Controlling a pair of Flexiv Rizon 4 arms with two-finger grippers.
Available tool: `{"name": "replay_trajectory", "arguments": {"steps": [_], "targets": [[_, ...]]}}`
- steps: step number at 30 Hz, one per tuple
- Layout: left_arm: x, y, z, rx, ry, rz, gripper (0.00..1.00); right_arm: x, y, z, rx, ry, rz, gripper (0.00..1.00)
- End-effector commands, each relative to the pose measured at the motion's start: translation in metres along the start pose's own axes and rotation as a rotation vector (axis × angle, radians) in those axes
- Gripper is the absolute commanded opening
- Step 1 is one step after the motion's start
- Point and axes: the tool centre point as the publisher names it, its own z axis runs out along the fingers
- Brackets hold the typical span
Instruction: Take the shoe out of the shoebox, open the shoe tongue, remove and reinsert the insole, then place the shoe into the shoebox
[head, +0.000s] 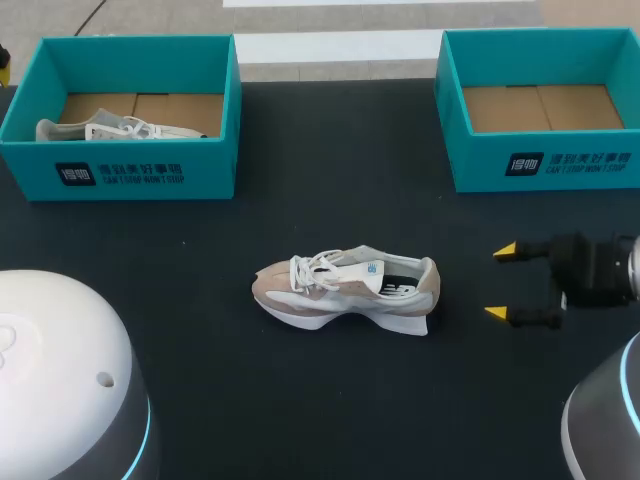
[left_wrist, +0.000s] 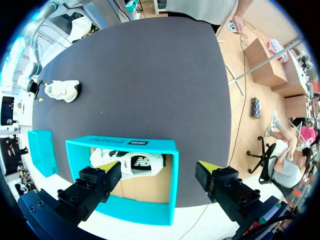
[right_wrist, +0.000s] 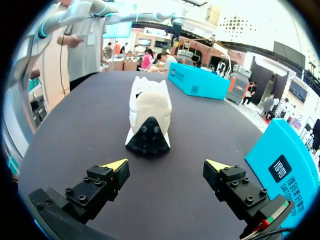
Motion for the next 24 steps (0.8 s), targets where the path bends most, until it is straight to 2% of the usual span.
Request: {"name": "replay_trajectory", "arguments": {"steps": [1,10,15,24], "targets": [[0.000,-0.002,0.000,-0.004,0.003,0.000,1.00,0.001,0.002,-0.001,0.005,0.000,0.001,1.00],[0.000,-0.002,0.000,-0.004,0.003,0.000,1.00,0.004,-0.001,0.018,-0.007,0.117,0.015,1.00],[0.000,-0.002,0.000,-0.004,0.003,0.000,1.00,0.002,-0.006,0.025,-0.020,0.122,0.046,1.00],[0.000,-0.002,0.000,-0.004,0.003,0.000,1.00,0.008,0.006,0.047,-0.027,0.144,0.060,1.00]]}}
